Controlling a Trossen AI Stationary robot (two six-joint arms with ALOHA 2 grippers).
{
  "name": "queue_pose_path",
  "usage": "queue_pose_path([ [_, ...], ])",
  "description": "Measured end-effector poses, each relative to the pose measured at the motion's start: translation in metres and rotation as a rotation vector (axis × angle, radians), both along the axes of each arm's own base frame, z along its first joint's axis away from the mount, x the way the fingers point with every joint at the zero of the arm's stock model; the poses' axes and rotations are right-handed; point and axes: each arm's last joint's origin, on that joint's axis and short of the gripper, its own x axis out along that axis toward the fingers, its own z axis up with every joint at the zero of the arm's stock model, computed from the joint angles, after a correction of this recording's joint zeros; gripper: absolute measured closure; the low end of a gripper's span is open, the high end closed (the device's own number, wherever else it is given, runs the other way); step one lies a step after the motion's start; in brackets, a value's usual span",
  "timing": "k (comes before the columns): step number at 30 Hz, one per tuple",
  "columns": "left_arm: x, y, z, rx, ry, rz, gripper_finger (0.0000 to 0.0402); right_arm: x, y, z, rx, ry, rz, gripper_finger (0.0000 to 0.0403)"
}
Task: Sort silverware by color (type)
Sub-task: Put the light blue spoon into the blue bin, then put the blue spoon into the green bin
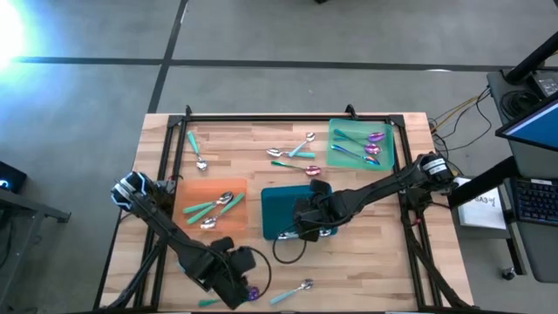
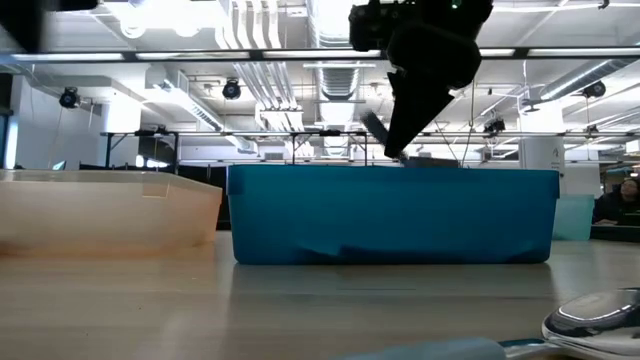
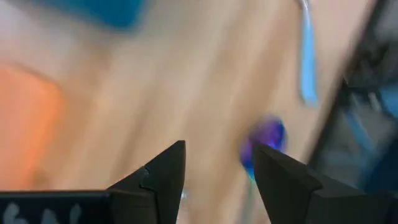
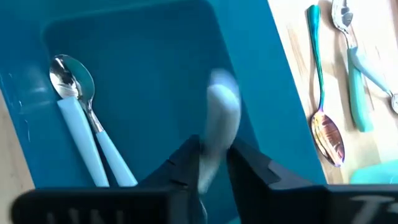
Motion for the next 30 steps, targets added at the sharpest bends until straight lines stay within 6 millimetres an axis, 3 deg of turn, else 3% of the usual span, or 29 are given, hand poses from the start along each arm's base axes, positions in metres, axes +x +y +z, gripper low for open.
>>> queue_pose_path([
  [5,-0.006,-0.01,-0.005,-0.14,0.09,-0.066,0.0235,0.001,0.001,0.002,0.008,-0.014,0.002,0.0291],
  [10,-0.008,-0.024,-0.012,-0.195,0.045,-0.154,0.0235,0.003,0.007,0.006,0.157,-0.009,0.01,0.0268],
  [18,-0.004,-0.047,-0.04,-0.197,0.02,-0.248,0.0235,-0.002,0.03,0.007,0.286,0.006,0.053,0.0269],
  [30,-0.012,-0.05,-0.068,-0.111,0.137,-0.215,0.0235,-0.016,0.063,0.007,0.328,0.005,0.052,0.0267],
])
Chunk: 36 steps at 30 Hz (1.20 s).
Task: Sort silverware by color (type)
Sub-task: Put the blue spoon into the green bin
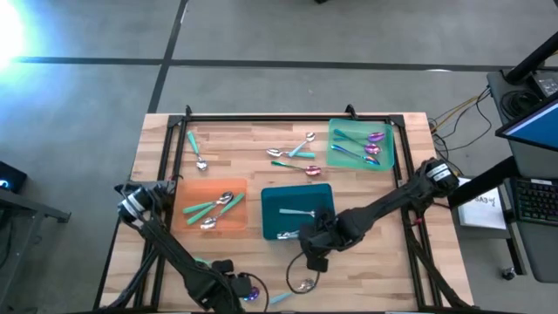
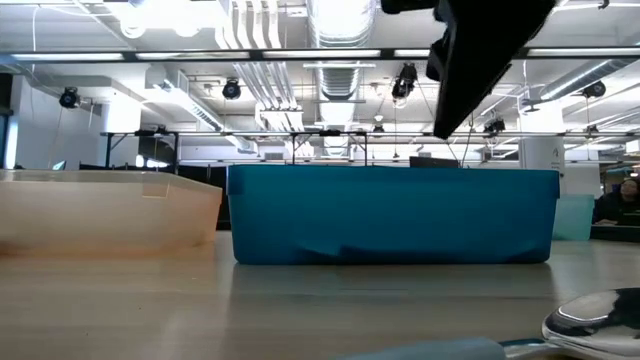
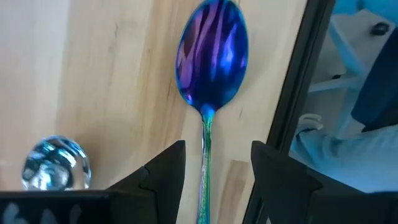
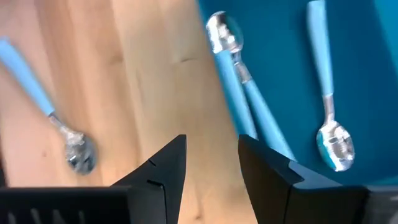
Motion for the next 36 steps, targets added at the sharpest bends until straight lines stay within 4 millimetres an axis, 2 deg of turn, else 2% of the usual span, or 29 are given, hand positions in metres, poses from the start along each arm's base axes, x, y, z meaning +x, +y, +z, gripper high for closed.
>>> queue_pose_path([
  [14,-0.006,-0.01,-0.032,0.083,0.057,-0.041,0.0246,-0.01,0.018,0.0,0.016,0.014,0.004,0.0276],
  [18,-0.005,-0.01,-0.039,0.105,0.072,-0.041,0.0274,-0.011,0.018,-0.001,0.018,0.018,-0.003,0.0281],
  [22,-0.005,-0.009,-0.043,0.12,0.084,-0.039,0.0331,-0.011,0.018,-0.001,0.032,0.027,0.0,0.0286],
  [24,-0.005,-0.009,-0.043,0.118,0.086,-0.031,0.037,-0.011,0.019,-0.001,0.046,0.034,0.005,0.0288],
  [26,-0.004,-0.009,-0.044,0.111,0.089,-0.01,0.0391,-0.011,0.019,-0.001,0.047,0.035,0.005,0.0291],
  [30,-0.003,-0.009,-0.04,0.098,0.084,0.016,0.0393,-0.012,0.019,-0.001,0.049,0.035,0.006,0.0296],
  [34,0.003,-0.009,-0.028,0.081,0.067,0.037,0.0397,-0.013,0.019,0.002,0.069,0.039,0.015,0.03],
  [36,0.01,-0.011,-0.018,0.073,0.006,0.044,0.0398,-0.013,0.019,0.004,0.073,0.033,0.016,0.0301],
])
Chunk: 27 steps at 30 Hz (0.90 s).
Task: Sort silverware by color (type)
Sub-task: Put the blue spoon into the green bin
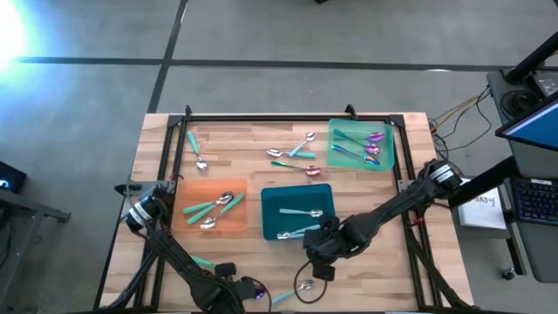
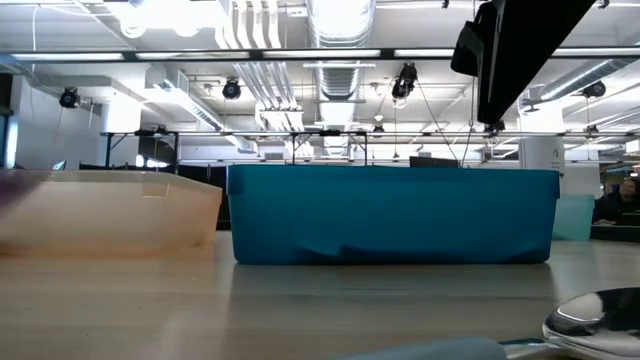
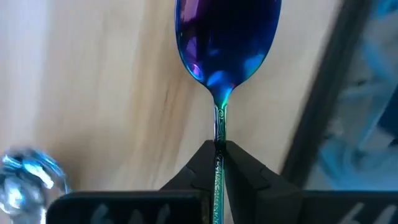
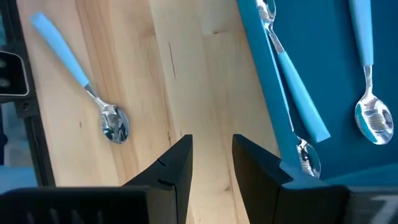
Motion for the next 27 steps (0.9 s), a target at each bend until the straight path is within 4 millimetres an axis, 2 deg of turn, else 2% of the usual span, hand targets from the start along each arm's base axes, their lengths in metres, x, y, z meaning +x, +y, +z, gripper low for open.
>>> queue_pose_path([
  [4,0.013,0.005,0.031,0.044,-0.152,0.008,0.0399,-0.001,-0.001,0.005,-0.009,-0.019,0.018,0.0298],
  [7,0.019,0.013,0.042,0.164,-0.257,0.039,0.04,-0.002,0.0,0.005,-0.075,-0.052,0.032,0.0293],
  [12,0.032,0.025,0.072,0.318,-0.485,0.095,0.04,0.001,0.0,0.005,-0.13,-0.118,0.021,0.0284],
  [19,0.046,0.043,0.089,0.541,-0.695,0.215,0.0401,0.009,0.003,0.006,-0.164,-0.24,0.045,0.0259],
  [27,0.06,0.069,0.1,0.689,-0.817,0.375,0.0401,0.015,0.001,0.011,-0.347,-0.361,0.03,0.0234],
])
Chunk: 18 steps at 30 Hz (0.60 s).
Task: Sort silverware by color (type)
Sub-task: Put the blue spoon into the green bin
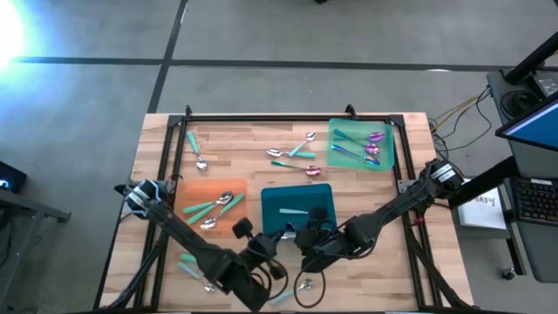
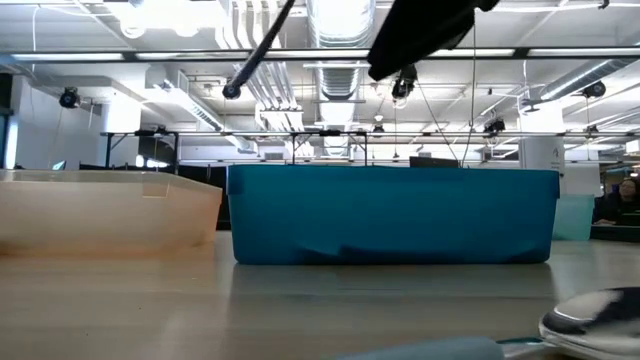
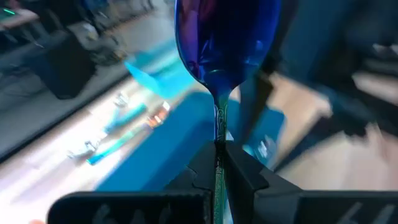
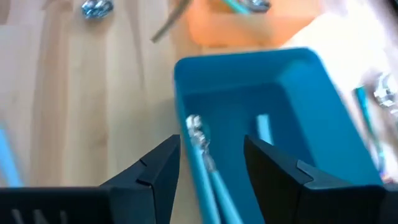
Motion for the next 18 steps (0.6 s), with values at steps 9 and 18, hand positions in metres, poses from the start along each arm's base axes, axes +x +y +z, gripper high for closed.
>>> queue_pose_path([
  [9,0.006,0.025,0.018,0.044,-0.143,0.135,0.0402,0.009,-0.004,0.005,-0.113,-0.093,0.026,0.0234],
  [18,0.005,0.035,0.012,0.012,-0.178,0.193,0.0401,0.013,-0.054,-0.011,-0.166,0.013,-0.076,0.0233],
])
